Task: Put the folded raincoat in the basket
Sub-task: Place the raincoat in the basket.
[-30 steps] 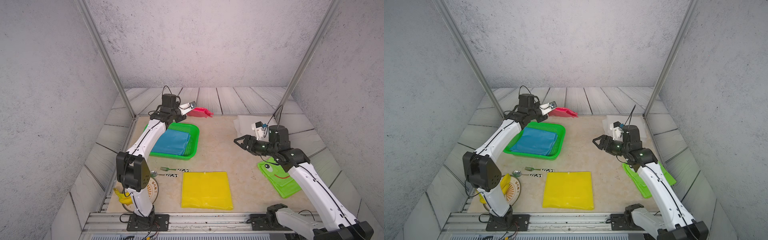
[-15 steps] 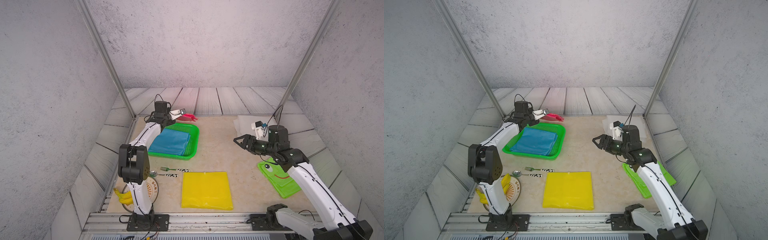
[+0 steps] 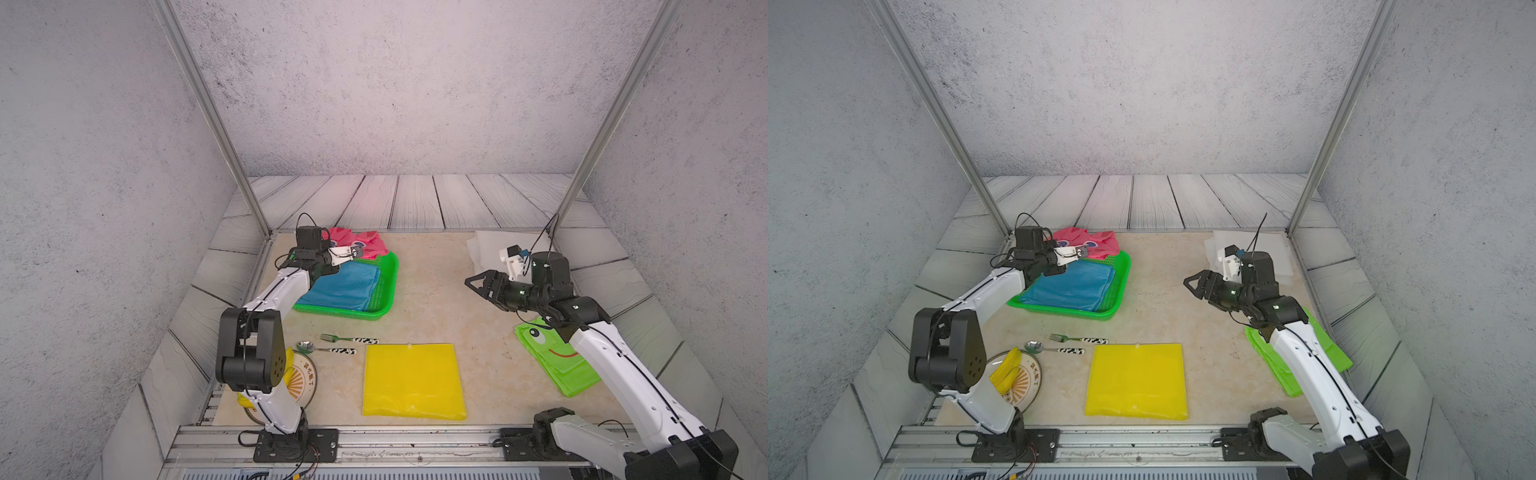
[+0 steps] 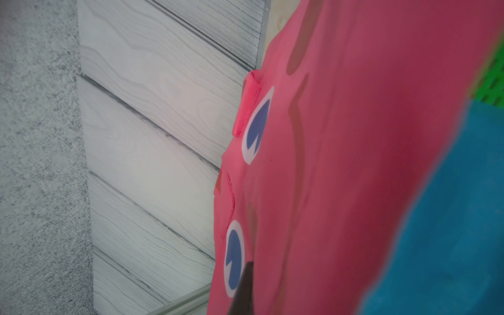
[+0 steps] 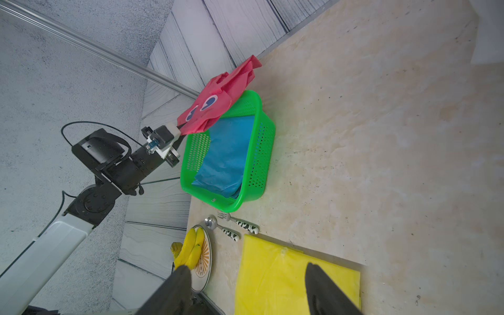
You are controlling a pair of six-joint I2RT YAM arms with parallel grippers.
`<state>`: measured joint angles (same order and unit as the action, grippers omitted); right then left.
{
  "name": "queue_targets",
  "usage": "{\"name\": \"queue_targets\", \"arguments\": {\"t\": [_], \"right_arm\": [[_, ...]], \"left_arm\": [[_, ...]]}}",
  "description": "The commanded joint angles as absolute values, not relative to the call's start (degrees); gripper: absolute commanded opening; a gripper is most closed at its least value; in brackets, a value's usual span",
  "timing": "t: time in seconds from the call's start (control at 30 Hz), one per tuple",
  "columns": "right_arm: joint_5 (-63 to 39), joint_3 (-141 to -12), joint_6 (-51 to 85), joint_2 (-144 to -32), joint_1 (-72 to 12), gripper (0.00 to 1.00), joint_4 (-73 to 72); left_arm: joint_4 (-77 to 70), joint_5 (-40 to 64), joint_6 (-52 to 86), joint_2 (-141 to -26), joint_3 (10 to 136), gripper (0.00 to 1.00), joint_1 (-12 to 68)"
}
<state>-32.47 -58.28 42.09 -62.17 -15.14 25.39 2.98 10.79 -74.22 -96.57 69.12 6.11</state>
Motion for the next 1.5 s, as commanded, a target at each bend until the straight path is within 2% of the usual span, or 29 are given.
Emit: {"name": "queue_targets", "arguments": {"t": [0.0,0.43,0.87,1.03,1.47], "right_arm": [[-32.8,-57.8,43.0,-61.9,-15.5,0.7,23.8],[-32.4,-58.2,42.7,-61.2,-15.9,0.7,25.6],[-33.2,-58.8,43.2,-63.4,-15.9,0.7,24.4],[-32.9,-58.9,43.1,-63.0,-15.9,0.7,24.9],[-32.9,-60.4,42.5,-63.4,-16.0,0.7,26.1]], "left_arm": [[2.3,12.8,-76.2,-93.8,65.5,0.0,5.7],[-2.9,10.4,-73.3,-94.8,58.0,0.0,3.7],[-5.5,12.9,-71.9,-95.3,54.4,0.0,3.7],[-7.8,15.8,-75.4,-94.1,50.9,0.0,3.3],[-1.4,16.8,-80.2,-88.3,49.9,0.0,2.9]]}}
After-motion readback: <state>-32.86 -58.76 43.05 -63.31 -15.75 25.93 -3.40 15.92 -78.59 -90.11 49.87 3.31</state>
